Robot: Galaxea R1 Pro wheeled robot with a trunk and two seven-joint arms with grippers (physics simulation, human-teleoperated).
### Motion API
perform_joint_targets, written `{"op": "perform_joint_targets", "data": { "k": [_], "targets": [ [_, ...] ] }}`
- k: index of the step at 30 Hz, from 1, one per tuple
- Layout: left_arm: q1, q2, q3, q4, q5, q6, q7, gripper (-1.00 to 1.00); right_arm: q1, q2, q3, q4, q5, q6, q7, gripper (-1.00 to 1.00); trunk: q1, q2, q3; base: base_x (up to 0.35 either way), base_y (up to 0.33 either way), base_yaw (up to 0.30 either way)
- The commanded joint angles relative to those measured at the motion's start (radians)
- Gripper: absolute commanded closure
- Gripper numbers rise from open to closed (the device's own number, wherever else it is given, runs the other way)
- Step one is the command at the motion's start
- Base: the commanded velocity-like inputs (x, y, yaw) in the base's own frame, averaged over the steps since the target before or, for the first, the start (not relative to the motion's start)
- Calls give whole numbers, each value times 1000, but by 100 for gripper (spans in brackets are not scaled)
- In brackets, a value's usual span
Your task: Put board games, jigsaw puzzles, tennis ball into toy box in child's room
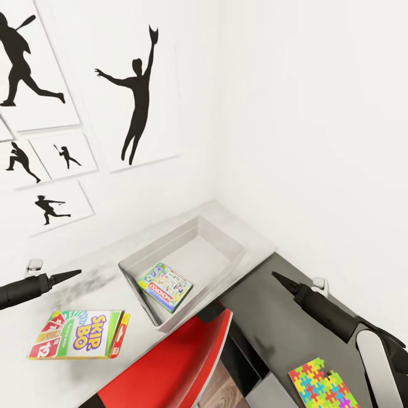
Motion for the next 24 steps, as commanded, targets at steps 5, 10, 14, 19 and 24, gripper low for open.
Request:
{"op": "perform_joint_targets", "data": {
  "k": [5, 10, 14, 19, 24],
  "targets": [
    [-2, -1, 3, -1, -10, 11, -8, -100, -1, 0, -1, 0, 1, 5, 3, -100, 1, -2, 6, -1, 0, 0],
    [-2, -1, 3, -1, -10, 11, -8, -100, -1, 0, -1, 0, 1, 5, 3, -100, 1, -2, 12, 0, 0, 0],
    [-2, -1, 2, -1, -10, 11, -8, -100, -1, 0, -1, 0, 1, 5, 3, -100, 1, -2, 13, 0, 0, 0],
    [-2, -1, 2, -1, -10, 11, -8, -100, -1, 0, -1, 1, 0, 5, 3, -100, 1, -2, 14, 0, 0, 0],
    [-2, -2, 2, -1, -12, 10, -8, -100, -1, 0, -1, 1, 0, 1, 3, -100, 1, -2, 14, 0, 0, 0]
  ]
}}
